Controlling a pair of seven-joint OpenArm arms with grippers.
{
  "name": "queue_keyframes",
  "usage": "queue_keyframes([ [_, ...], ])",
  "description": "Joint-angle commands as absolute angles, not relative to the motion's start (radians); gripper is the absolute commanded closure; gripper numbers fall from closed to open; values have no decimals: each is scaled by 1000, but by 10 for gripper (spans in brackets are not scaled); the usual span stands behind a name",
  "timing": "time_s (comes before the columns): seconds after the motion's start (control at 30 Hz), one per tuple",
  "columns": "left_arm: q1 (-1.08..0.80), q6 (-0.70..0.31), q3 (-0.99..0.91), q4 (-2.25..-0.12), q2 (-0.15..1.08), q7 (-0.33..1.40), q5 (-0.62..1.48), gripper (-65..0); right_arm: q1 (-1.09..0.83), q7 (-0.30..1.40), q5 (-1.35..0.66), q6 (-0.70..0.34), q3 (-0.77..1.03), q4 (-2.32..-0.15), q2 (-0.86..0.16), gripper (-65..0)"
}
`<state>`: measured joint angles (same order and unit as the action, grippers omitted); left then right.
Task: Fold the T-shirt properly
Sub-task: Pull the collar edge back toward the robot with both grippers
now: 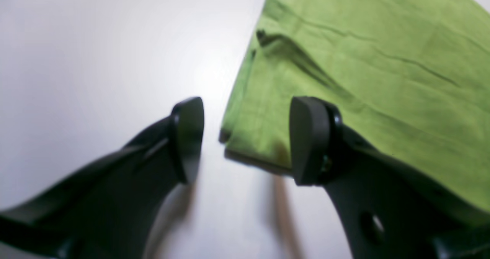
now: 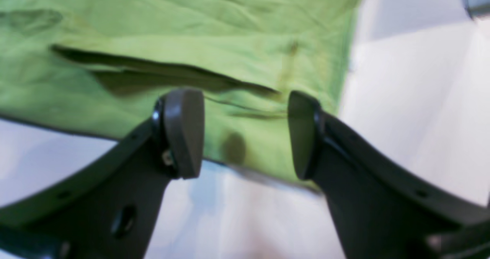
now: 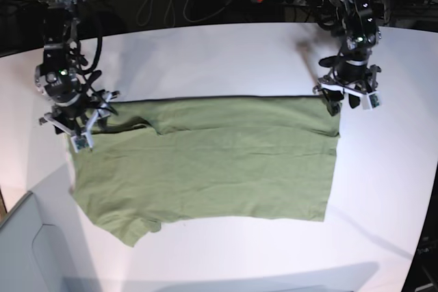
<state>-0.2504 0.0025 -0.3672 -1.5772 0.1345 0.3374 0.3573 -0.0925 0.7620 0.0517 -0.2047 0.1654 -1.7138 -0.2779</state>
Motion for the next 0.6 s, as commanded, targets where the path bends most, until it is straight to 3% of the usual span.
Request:
queue_keyframes([
  [0.0,-234,1,-369,-1575,143,321,361,-344,-84,743,54,-214,177,-1736,-289,-332],
  [0.47,-180,-1,-361,-1431,143,328,363,-335,-107,743,54,-214,312,-1718,-292,-336],
  [0.57,-183,-1,-361,-1431,140,328,363,-267,-97,742,54,-214,326,-1661,-292,-336],
])
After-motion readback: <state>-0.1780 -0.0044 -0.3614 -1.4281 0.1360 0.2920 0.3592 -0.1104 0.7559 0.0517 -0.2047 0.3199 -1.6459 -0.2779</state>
